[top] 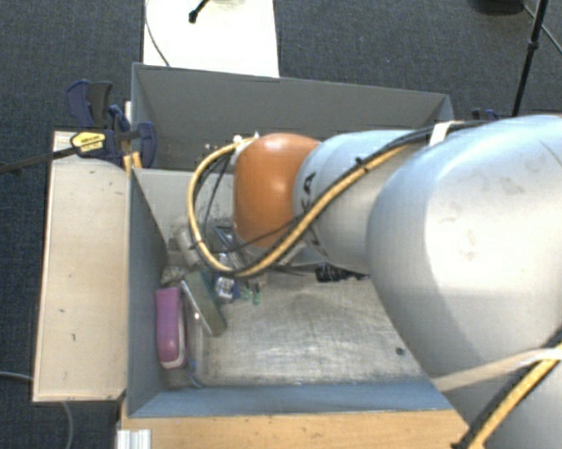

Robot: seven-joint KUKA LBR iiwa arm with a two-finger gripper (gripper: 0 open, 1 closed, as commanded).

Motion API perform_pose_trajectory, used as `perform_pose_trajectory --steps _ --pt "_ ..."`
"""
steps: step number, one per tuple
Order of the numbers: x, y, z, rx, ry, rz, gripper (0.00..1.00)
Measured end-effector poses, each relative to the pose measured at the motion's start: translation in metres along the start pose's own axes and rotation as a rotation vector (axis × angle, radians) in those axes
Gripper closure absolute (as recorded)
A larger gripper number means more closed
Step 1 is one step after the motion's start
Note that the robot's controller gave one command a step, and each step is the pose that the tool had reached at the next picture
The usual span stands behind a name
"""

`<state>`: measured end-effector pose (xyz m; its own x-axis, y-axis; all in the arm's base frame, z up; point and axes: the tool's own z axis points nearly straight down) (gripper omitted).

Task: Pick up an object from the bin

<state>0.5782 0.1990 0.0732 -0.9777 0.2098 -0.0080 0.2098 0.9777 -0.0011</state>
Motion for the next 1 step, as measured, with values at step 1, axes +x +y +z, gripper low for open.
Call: perform_pose_trajectory --steps 1 --pt "0.0105 -0.0238 -0.1570 -0.006 -0.002 -0.316 1.00"
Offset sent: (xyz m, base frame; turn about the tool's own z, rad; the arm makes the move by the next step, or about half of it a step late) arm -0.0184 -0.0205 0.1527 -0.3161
